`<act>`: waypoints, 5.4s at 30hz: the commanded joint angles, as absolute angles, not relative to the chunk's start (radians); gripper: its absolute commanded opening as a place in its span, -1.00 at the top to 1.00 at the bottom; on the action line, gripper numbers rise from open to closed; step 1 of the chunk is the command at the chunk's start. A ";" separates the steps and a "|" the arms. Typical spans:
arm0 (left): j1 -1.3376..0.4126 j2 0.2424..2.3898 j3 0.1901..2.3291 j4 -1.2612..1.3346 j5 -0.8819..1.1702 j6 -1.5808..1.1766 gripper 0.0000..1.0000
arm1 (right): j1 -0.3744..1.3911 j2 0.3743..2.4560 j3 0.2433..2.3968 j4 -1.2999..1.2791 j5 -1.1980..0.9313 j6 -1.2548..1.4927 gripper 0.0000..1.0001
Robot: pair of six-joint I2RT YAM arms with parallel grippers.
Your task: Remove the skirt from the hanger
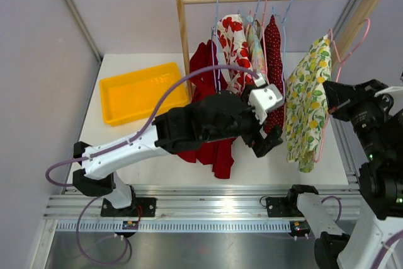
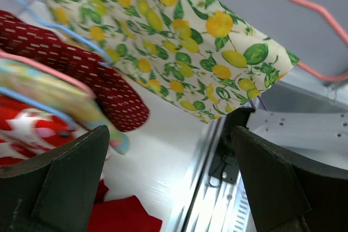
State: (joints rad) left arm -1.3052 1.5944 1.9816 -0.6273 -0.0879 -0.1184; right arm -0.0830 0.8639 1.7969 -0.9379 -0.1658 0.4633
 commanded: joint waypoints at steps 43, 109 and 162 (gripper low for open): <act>-1.537 1.701 1.830 -0.336 -0.345 -0.110 1.00 | -0.083 0.735 1.815 -0.988 -0.226 0.500 1.00; -1.717 1.092 0.989 -0.956 -0.611 -0.800 1.00 | -0.072 1.439 2.203 -0.730 -0.150 0.433 1.00; -0.221 1.560 1.548 -0.322 -0.514 -0.147 0.78 | -0.155 1.186 1.703 -0.709 -0.084 0.463 -0.99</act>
State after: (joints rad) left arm -0.2680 1.5787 1.6516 -0.4458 -0.5098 -0.0292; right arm -0.1574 1.2568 1.6588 -0.6983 -0.1387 0.4747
